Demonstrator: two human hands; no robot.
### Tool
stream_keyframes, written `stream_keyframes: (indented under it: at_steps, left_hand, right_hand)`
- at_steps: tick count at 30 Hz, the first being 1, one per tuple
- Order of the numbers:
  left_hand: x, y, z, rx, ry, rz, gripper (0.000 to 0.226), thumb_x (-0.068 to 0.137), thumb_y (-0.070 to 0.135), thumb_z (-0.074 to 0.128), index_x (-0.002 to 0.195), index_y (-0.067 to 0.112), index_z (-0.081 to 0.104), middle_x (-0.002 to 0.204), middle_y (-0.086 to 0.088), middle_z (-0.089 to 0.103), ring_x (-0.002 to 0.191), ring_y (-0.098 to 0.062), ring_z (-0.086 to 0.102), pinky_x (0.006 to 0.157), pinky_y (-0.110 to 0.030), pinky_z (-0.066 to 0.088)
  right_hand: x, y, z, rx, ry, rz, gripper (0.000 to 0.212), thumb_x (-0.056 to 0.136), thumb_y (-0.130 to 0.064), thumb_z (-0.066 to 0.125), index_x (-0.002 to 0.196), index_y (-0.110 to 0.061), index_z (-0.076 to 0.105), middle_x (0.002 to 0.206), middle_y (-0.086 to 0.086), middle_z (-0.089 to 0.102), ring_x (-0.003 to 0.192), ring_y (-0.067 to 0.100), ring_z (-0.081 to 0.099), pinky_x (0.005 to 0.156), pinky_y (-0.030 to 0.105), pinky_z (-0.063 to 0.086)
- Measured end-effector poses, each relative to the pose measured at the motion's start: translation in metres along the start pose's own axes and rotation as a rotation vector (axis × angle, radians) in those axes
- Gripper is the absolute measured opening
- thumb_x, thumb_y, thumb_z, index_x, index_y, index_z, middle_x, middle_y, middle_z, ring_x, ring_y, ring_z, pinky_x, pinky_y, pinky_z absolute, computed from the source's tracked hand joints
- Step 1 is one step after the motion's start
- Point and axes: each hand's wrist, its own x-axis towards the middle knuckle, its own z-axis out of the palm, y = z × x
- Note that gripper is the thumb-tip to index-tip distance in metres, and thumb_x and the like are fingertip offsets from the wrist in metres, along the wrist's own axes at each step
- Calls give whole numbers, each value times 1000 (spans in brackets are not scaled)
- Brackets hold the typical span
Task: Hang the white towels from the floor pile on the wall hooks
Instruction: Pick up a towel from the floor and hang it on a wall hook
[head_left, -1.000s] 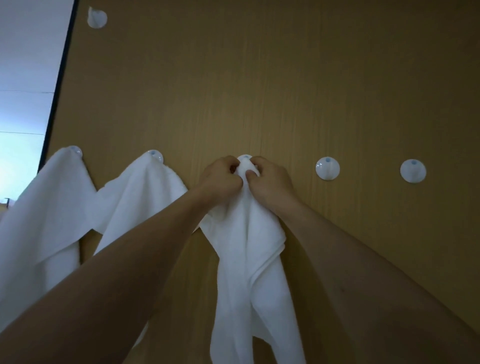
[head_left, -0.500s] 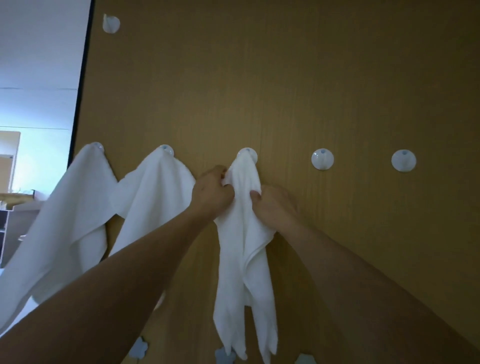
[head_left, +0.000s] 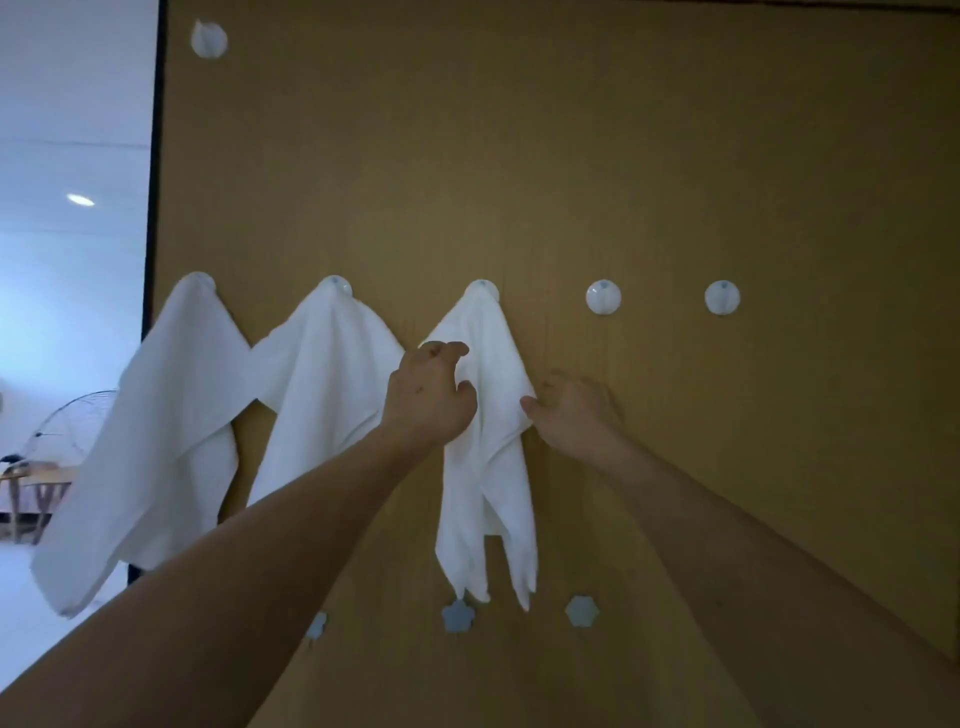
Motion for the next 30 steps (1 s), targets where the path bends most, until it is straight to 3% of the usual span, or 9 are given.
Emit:
stream_keyframes:
  at_steps: [3, 7, 12, 18, 21, 30]
  left_hand:
    - [-24, 8, -6, -59, -66, 110, 50, 89, 23, 54, 138, 15, 52, 140, -10, 53, 126, -31, 49, 99, -44, 46]
    - [-69, 27, 1, -191, -206, 245, 51, 86, 31, 49, 134, 14, 56, 136, -13, 55, 122, -33, 52, 97, -48, 47]
    - [-144, 86, 16, -368, -414, 372, 46, 94, 26, 53, 140, 20, 49, 145, -6, 44, 127, -26, 46, 104, -34, 41]
    - [-256, 206, 0, -550, -603, 558, 46, 90, 32, 56, 136, 23, 53, 142, -2, 50, 130, -27, 44, 106, -36, 41]
    - [-337, 276, -23, -648, -703, 686, 43, 91, 33, 57, 133, 24, 54, 139, -1, 51, 121, -28, 50, 102, -37, 44]
    - [-633, 486, -169, -853, -1016, 1086, 50, 90, 28, 54, 139, 25, 48, 143, -2, 47, 129, -25, 43, 106, -39, 41]
  right_hand:
    - [-46, -6, -15, -53, 34, 83, 43, 96, -41, 52, 125, -11, 60, 124, 9, 63, 110, 29, 60, 92, 37, 50]
    - [-121, -6, -26, -225, 36, 239, 52, 94, -46, 54, 141, -23, 51, 134, 10, 56, 124, 30, 50, 100, 37, 45]
    - [-239, 10, -58, -459, 21, 521, 54, 93, -52, 53, 141, -28, 48, 134, 10, 56, 126, 33, 47, 100, 41, 46]
    - [-407, 15, -140, -592, 46, 841, 58, 92, -51, 53, 143, -24, 45, 137, 13, 53, 128, 37, 45, 103, 45, 45]
    - [-504, 5, -188, -647, 93, 986, 57, 92, -50, 54, 141, -23, 46, 133, 13, 55, 126, 36, 47, 102, 45, 45]
    - [-859, -73, -331, -727, 221, 1447, 58, 94, -50, 53, 143, -21, 44, 136, 12, 54, 126, 33, 47, 102, 45, 44]
